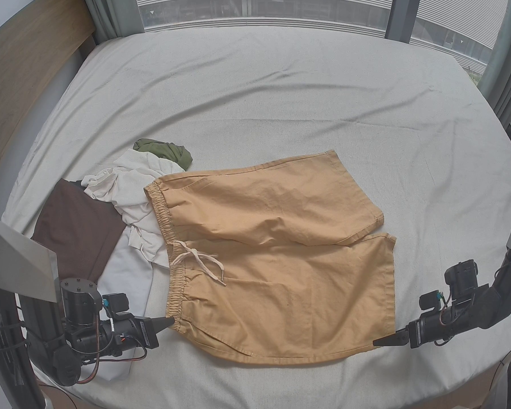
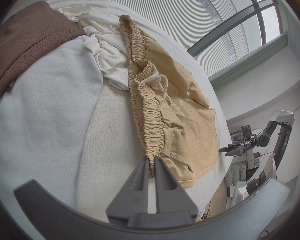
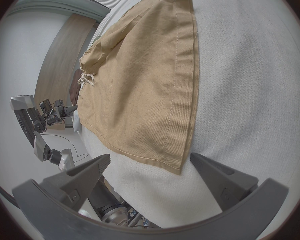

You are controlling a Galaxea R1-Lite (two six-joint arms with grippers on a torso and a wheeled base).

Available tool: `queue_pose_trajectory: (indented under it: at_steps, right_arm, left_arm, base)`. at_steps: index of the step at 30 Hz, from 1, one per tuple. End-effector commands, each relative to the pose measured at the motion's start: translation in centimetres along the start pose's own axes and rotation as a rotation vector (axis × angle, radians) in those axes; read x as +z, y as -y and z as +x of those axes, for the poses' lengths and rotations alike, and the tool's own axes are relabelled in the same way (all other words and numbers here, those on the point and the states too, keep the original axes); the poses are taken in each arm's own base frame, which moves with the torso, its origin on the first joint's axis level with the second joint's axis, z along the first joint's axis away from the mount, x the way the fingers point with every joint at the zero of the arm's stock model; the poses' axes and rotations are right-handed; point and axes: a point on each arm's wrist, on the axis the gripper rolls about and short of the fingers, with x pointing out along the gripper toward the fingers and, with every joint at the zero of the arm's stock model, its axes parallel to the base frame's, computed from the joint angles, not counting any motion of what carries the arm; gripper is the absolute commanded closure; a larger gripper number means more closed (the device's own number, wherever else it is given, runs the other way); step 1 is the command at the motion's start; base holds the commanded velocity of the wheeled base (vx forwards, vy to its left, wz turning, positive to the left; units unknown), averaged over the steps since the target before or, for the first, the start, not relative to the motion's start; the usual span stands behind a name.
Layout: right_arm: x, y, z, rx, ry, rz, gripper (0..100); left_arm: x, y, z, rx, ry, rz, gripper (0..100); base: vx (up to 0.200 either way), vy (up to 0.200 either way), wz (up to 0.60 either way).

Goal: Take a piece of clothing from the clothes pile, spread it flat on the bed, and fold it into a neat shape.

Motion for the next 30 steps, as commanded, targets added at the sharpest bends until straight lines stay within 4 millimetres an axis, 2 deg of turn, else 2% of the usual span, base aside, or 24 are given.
queue_pose_trajectory:
  at_steps: [1,2,3,21,30]
  right_arm:
    - [0.0,0.1,0.3,0.005,-0.008,0.003,0]
    - [0.0,0.1,0.4,0.005,-0.008,0.004,0]
    - [0.0,0.2,0.4,0.005,-0.01,0.005,100]
    - [-0.2,0.2,0.4,0.005,-0.014,0.007,100]
    - [-0.3,-0.8,-0.8,0.005,-0.022,0.001,100]
  left_arm:
    - [0.0,0.0,0.1,0.0,0.0,0.0,100]
    - [0.0,0.0,0.1,0.0,0.0,0.0,100]
    - [0.0,0.0,0.1,0.0,0.0,0.0,100]
    - [-0.4,-0.3,0.1,0.008,-0.023,-0.015,100]
    - [-1.5,-0.1,-0.9,-0.008,-0.079,-0.018,100]
  base:
    - [0.0,0.0,0.0]
    - [0.0,0.0,0.0]
    - [0.0,0.0,0.0]
    - [0.0,0.0,0.0]
    - [0.0,0.0,0.0]
